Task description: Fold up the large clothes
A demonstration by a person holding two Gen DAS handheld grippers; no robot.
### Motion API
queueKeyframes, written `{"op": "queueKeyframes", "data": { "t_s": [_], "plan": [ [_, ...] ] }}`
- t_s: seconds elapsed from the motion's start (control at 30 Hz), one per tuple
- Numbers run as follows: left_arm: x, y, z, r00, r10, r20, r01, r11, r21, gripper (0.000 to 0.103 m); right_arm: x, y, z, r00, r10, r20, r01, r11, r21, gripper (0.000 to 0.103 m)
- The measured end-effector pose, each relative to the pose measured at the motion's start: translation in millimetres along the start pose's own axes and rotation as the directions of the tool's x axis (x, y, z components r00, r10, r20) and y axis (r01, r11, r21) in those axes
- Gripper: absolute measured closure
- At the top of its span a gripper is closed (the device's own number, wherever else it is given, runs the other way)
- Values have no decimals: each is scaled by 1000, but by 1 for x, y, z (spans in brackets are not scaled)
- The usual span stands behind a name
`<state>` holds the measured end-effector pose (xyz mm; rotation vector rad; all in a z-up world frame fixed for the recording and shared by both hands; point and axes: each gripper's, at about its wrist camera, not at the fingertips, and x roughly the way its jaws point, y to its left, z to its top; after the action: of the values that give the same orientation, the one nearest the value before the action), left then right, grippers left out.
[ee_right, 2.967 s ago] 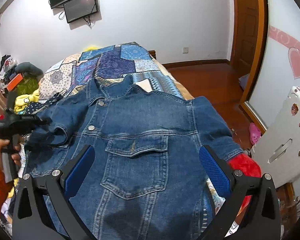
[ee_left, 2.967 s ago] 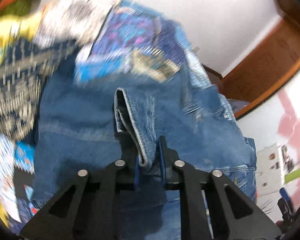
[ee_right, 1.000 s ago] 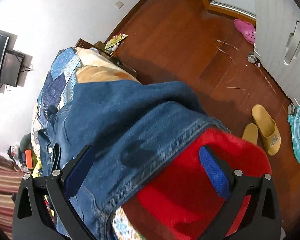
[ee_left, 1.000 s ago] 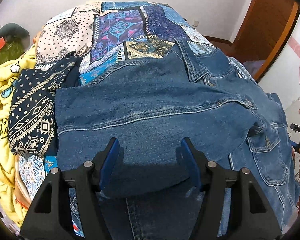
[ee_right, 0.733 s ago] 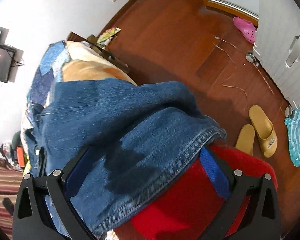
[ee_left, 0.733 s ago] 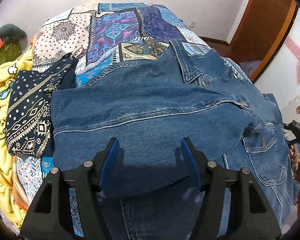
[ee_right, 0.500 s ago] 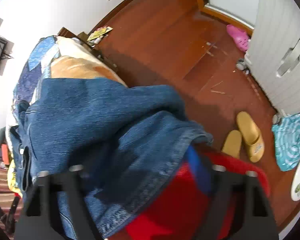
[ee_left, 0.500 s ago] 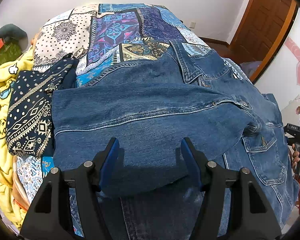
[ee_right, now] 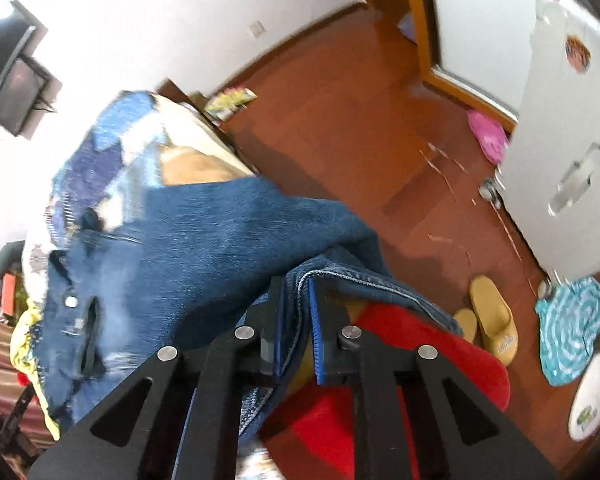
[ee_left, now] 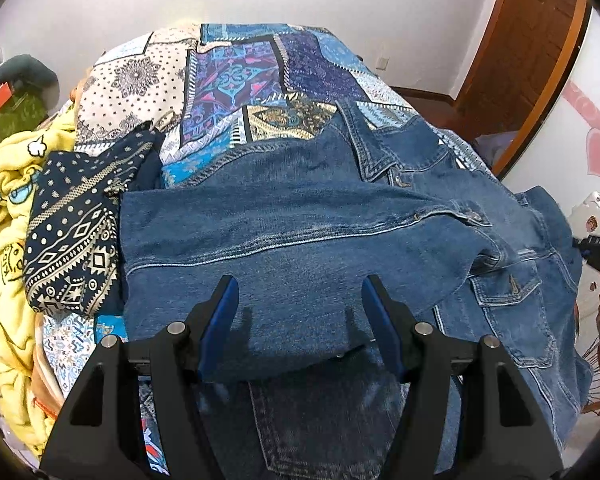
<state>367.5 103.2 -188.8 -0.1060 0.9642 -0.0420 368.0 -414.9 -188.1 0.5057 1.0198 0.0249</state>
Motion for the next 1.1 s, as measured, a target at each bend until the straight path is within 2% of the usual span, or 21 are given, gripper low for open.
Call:
{"op": "queueKeyframes", "data": {
  "t_s": [0.13, 0.2, 0.3, 0.4, 0.53, 0.67, 0.73, 0.9, 1.0, 1.1],
  "plan": [
    [-11, 1, -1, 1000, -12, 23, 12, 1000, -2, 40, -23, 39, 5, 995, 79, 57, -74, 994, -75, 93],
    [-15, 2, -2, 999, -20, 35, 21, 1000, -5, 40, -37, 70, 4, 987, 138, 84, -125, 981, -148, 93],
    [-22, 3, -4, 998, -32, 47, 33, 999, -7, 40, -51, 125, -6, 971, 216, 98, -181, 942, -281, 94],
    [-27, 4, -8, 998, -33, 56, 33, 999, 0, 40, -44, 175, -28, 961, 274, 33, -238, 885, -400, 94],
    [-34, 10, -15, 997, -42, 61, 42, 999, -1, 40, -8, 215, -63, 966, 246, -74, -251, 841, -479, 94],
    [-39, 18, -25, 997, -38, 60, 38, 999, -2, 40, 33, 220, -89, 971, 171, -164, -231, 844, -485, 94],
    [-39, 21, -29, 998, -34, 55, 34, 999, -1, 40, 40, 219, -99, 975, 135, -179, -207, 847, -490, 94],
    [-35, 23, -39, 999, -34, 33, 34, 999, -5, 40, 35, 214, -118, 981, 72, -181, -155, 848, -507, 93],
    [-35, 19, -41, 998, -52, 26, 53, 999, -10, 40, 31, 208, -126, 971, 38, -236, -156, 846, -510, 92],
    [-37, 9, -38, 997, -67, 24, 67, 998, 5, 40, 26, 207, -138, 963, -10, -268, -144, 824, -549, 91]
  ]
}}
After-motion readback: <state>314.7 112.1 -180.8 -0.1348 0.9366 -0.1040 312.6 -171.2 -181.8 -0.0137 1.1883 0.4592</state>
